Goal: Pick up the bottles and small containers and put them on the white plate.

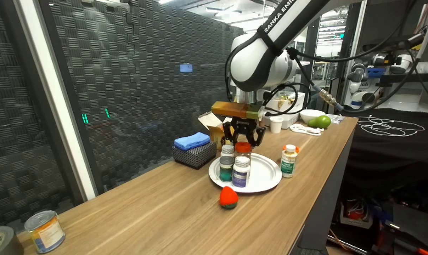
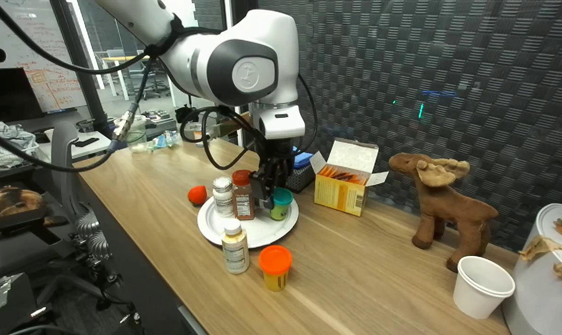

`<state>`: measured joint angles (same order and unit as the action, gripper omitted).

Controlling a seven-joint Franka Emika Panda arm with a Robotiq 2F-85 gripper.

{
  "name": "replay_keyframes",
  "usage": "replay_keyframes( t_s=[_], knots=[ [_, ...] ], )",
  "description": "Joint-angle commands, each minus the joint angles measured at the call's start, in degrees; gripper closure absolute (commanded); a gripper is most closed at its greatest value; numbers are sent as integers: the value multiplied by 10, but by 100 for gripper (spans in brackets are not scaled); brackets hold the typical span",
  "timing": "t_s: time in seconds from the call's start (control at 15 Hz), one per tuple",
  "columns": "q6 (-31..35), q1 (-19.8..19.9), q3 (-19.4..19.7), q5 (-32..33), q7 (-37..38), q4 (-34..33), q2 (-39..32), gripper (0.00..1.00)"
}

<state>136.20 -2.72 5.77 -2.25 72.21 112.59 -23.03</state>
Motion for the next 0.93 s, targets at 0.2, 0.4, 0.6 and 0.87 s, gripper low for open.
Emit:
replay_keyframes(
  t_s=[0.2,0.4,0.6,0.87],
  knots=[
    [8,-5,3,1,3,-7,4,12],
    [5,-8,11,10,13,-2,17,0],
    [4,-11,25,33,27,10,41,0],
    [6,-17,49,105,72,50,100,0]
  ],
)
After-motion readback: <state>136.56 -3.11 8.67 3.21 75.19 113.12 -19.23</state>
